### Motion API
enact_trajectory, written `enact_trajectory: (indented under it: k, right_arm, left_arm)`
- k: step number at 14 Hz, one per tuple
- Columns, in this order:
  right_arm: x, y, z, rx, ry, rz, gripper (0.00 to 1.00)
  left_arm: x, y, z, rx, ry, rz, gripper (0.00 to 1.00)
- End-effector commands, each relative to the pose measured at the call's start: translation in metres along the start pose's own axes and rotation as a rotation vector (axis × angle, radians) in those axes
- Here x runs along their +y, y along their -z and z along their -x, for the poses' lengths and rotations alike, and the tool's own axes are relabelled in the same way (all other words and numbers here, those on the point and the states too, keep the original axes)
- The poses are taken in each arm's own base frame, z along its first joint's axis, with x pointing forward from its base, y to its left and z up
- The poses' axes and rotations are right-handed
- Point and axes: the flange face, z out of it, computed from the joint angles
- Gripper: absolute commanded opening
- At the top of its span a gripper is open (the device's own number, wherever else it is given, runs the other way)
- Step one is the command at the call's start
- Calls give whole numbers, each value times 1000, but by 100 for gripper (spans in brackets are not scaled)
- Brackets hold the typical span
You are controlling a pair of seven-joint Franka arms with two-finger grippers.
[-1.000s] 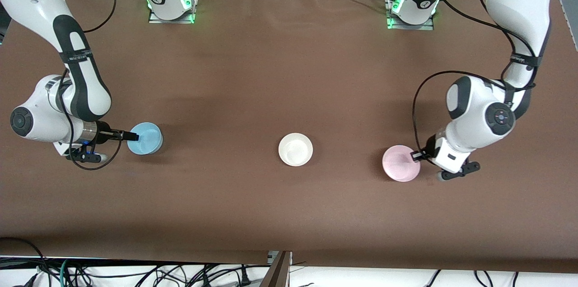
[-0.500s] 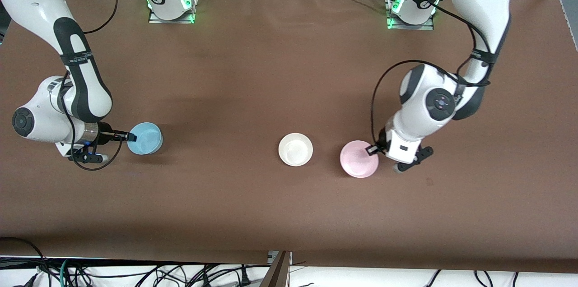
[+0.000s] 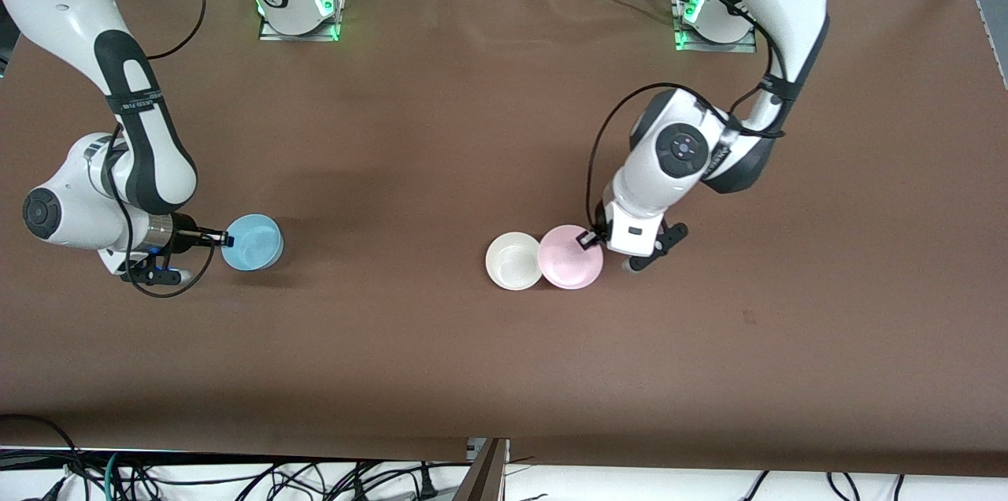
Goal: Stack pink and blue bowls on white bowl
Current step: 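Carry the pink bowl onto the white bowl with the left gripper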
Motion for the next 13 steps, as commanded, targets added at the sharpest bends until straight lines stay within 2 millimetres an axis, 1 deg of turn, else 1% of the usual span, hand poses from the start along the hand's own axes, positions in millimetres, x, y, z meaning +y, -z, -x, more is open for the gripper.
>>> enact_trajectory:
  k: [1, 3, 5, 7, 9, 13]
  right_arm:
    - [-3, 10, -2, 22, 22, -20, 0]
    - [-7, 20, -4, 1, 29, -29, 0]
    - [-12, 35, -8, -12, 37, -38, 0]
    - [-22, 55, -12, -13, 57, -43, 0]
    - [-30, 64, -13, -29, 75, -47, 0]
    - [-81, 95, -16, -44, 150, -28, 0]
  left_arm:
    - [11, -20, 19, 0, 32, 27, 0]
    - [15, -22, 28, -1, 35, 34, 0]
    - [19, -31, 38, 1, 43, 51, 0]
    - [19, -36, 42, -2, 50, 49, 0]
    - [22, -40, 52, -6, 49, 47, 0]
    - [26, -53, 66, -4, 56, 58, 0]
